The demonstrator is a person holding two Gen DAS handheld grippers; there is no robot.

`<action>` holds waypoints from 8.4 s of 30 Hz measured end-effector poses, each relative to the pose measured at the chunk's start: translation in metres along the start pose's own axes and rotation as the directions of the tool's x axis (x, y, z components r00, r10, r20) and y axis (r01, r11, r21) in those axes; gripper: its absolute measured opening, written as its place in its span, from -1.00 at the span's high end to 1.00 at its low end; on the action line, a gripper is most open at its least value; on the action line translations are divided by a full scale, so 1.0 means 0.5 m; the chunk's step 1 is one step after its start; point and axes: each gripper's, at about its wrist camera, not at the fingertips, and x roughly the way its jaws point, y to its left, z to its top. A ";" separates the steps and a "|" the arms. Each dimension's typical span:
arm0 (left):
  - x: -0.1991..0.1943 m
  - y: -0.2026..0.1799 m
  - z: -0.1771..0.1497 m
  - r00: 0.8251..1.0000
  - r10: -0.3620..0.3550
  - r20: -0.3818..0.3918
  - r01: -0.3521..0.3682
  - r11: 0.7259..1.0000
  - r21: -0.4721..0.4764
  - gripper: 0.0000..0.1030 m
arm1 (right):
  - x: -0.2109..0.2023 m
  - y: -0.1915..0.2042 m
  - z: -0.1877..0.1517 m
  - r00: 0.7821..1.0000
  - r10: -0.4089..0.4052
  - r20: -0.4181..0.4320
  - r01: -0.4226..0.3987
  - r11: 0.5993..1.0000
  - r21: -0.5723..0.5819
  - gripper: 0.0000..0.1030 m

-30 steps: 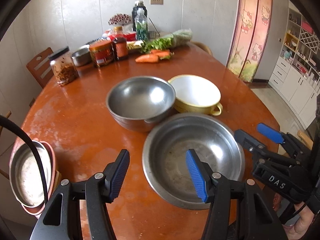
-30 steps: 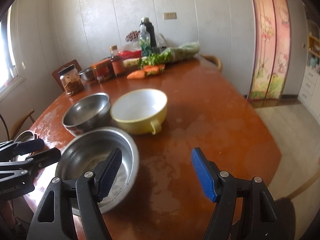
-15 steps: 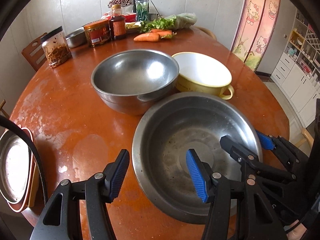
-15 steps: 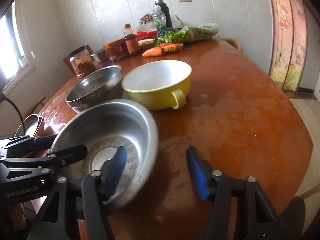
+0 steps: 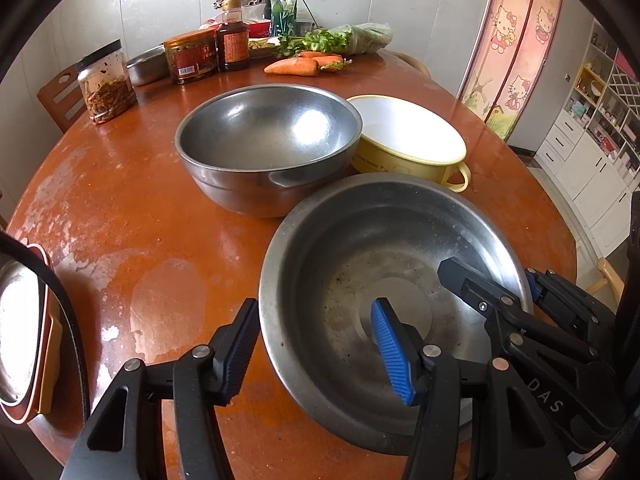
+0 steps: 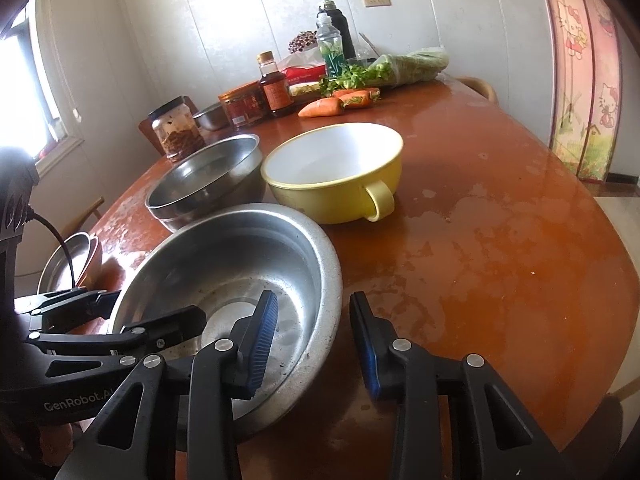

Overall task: Organize plates and bowls
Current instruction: 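Lift the steel basin with both tools and carry it toward the stacked plates, then lower the steel basin onto the table beside the stack, open both tools, then reach both tools to the small steel bowl rim and grasp it, then lift the small steel bowl and carry it over the steel basin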

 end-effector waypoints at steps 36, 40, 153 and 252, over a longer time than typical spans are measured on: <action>-0.161 0.061 -0.075 0.994 -0.021 0.105 0.023 0.999 -0.022 0.22 | -0.085 0.173 -0.012 1.000 -0.023 0.013 0.024 0.984 -0.178 0.48; -0.150 0.065 -0.084 0.995 -0.021 0.096 0.024 0.999 -0.031 0.22 | -0.080 0.176 -0.020 0.999 -0.035 -0.008 0.033 0.982 -0.184 0.48; -0.179 0.178 0.025 0.974 0.074 0.216 -0.049 0.992 -0.118 -0.02 | -0.050 0.151 0.115 0.954 0.293 0.067 -0.300 0.943 0.146 -0.99; -0.020 0.181 0.186 1.000 -0.008 -0.012 0.006 0.992 -0.126 0.19 | 0.086 0.153 0.229 0.979 0.186 -0.090 -0.180 0.981 0.071 0.29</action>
